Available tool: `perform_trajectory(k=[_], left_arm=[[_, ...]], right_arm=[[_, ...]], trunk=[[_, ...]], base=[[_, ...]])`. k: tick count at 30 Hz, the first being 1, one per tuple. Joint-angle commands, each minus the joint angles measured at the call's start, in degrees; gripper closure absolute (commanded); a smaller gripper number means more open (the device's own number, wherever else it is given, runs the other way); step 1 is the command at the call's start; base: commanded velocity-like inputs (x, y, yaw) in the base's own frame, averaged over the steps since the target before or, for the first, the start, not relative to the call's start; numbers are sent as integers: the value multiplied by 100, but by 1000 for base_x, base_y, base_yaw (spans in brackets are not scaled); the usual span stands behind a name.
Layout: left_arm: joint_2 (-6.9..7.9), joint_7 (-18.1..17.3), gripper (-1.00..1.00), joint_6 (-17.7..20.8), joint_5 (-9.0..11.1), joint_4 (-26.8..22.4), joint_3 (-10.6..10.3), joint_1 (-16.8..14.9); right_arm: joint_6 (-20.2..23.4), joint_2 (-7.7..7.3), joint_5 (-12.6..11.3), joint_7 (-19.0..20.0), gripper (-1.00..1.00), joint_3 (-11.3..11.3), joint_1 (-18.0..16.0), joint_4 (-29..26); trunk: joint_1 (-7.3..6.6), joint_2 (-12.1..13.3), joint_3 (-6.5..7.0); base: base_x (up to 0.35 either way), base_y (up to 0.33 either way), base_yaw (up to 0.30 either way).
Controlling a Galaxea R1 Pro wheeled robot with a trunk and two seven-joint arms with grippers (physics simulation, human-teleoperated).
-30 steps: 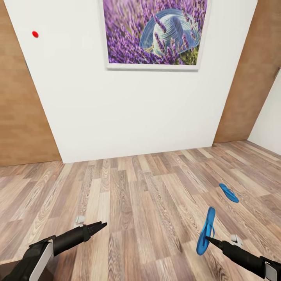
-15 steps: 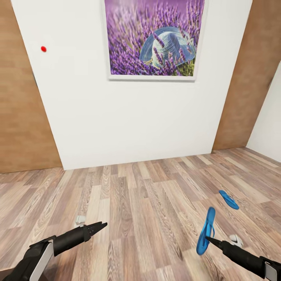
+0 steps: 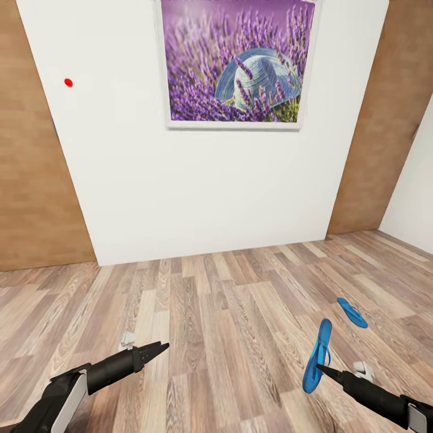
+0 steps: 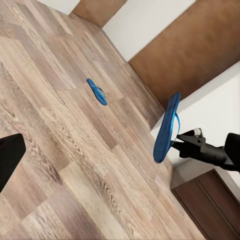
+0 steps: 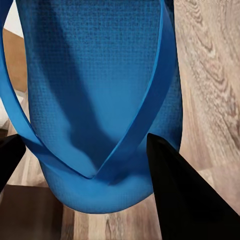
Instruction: In the bedroom, move the book from the bed onto either nightstand, and place the two sandals side by side next to the bed.
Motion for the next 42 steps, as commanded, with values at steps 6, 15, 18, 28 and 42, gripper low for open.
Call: perform_trajectory(k=[6, 15, 18, 28, 42], left_arm=[[-10, -10, -100, 53, -5, 0, 1, 0], [-29, -3, -100, 46, -8, 0, -41, -1], [-30, -2, -100, 45, -8, 0, -73, -2], [-30, -1, -100, 45, -8, 0, -95, -1], [-30, -9, -100, 41, -4, 0, -95, 5]], right_arm=[[69, 0, -65, 19, 100, 51, -8, 16], [70, 0, -65, 2, 100, 56, -8, 16], [70, 0, -65, 1, 100, 54, -8, 16], [70, 0, -65, 1, 100, 53, -8, 16], [70, 0, -65, -10, 100, 57, -8, 16]], trunk=[[-134, 239, 102], [-331, 600, 264], [-397, 721, 318], [-617, 1122, 497], [-792, 1443, 641]], base=[[0, 0, 0], [0, 0, -7], [0, 0, -176], [0, 0, -272], [0, 0, -217]])
